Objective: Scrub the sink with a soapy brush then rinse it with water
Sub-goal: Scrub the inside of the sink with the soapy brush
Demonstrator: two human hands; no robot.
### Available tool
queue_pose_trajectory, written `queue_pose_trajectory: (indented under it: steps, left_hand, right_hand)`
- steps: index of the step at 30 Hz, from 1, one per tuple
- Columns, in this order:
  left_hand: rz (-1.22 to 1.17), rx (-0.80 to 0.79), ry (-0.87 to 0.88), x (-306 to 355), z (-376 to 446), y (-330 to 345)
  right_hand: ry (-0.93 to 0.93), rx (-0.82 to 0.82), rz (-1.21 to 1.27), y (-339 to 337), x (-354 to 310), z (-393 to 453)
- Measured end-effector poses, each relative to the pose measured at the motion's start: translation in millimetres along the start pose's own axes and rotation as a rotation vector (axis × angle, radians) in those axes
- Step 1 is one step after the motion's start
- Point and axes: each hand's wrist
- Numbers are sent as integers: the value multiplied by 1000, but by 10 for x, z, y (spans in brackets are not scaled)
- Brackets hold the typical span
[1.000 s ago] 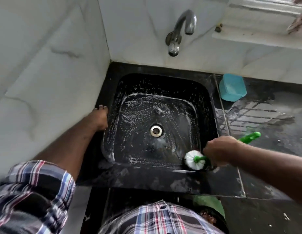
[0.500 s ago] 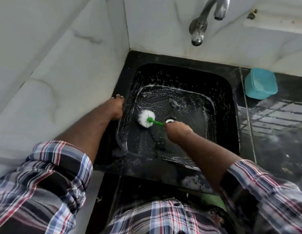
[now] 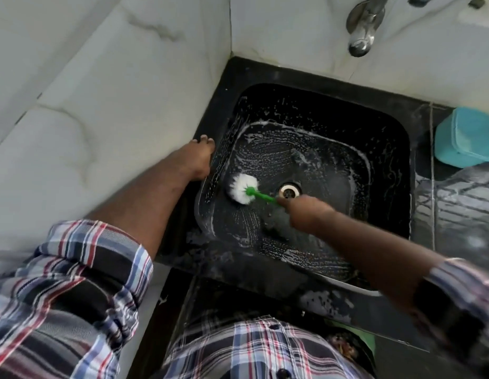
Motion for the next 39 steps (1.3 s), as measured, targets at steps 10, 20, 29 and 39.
queue_pose_trajectory:
  steps: [10,20,29,39]
  left_hand:
    - [-11,3,-19,-4,17,32]
    - [-34,-17,-20,-27,19,42]
    - [-39,-10,-24,-27,10,31]
    - [-34,-17,-33,-26,23,35]
  right_hand:
    - [-42,-134,-125,96,375,-363]
    - [-131,-256,99,438,273,-437]
    - [77,-34,196,277,112,53]
    - [133,-74,101,194,391,-207]
Point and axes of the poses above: each hand's wrist, its own z-axis towards the middle knuckle, its own y-axis out of the palm, x = y × z, and after that the axes turned 4 degrees about z, right-handed
